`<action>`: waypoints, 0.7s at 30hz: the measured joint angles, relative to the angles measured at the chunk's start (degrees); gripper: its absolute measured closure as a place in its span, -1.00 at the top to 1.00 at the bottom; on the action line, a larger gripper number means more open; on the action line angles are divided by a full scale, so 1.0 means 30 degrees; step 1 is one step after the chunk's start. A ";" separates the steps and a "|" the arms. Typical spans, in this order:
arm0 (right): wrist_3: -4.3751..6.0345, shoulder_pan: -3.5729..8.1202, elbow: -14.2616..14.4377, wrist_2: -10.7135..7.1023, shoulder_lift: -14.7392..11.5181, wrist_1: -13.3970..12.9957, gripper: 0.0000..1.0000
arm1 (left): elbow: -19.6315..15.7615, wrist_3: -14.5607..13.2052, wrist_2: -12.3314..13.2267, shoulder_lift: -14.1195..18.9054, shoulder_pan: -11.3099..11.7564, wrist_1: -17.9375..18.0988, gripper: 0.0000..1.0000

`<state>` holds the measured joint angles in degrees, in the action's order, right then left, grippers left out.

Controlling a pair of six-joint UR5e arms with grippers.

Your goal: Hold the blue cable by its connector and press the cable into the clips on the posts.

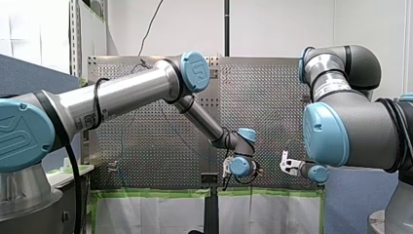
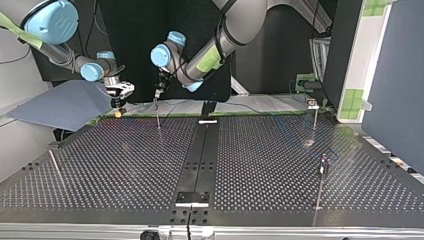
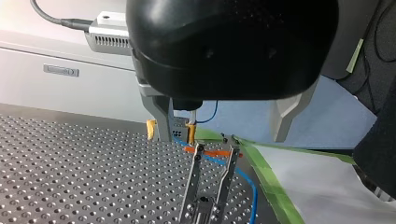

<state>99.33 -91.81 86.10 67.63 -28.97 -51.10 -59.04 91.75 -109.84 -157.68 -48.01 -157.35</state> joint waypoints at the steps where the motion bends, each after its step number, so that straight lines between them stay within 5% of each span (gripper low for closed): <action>1: 0.0001 0.0011 0.0001 0.0028 -0.0001 -0.0007 -1.00 | 0.0001 0.0000 -0.0005 0.0003 0.0001 -0.0005 1.00; 10: -0.0093 0.0023 0.0023 0.0129 -0.0001 0.0130 -1.00 | 0.0000 -0.0018 -0.0192 0.0014 -0.0014 -0.0427 1.00; 21: -0.1181 0.0187 0.1261 -0.0081 0.0000 -0.0342 -1.00 | -0.0922 -0.0522 -0.0773 0.0100 -0.0043 -0.1766 1.00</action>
<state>95.79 -91.25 89.88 67.39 -28.97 -52.13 -61.81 90.19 -112.16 -157.38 -48.14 -162.65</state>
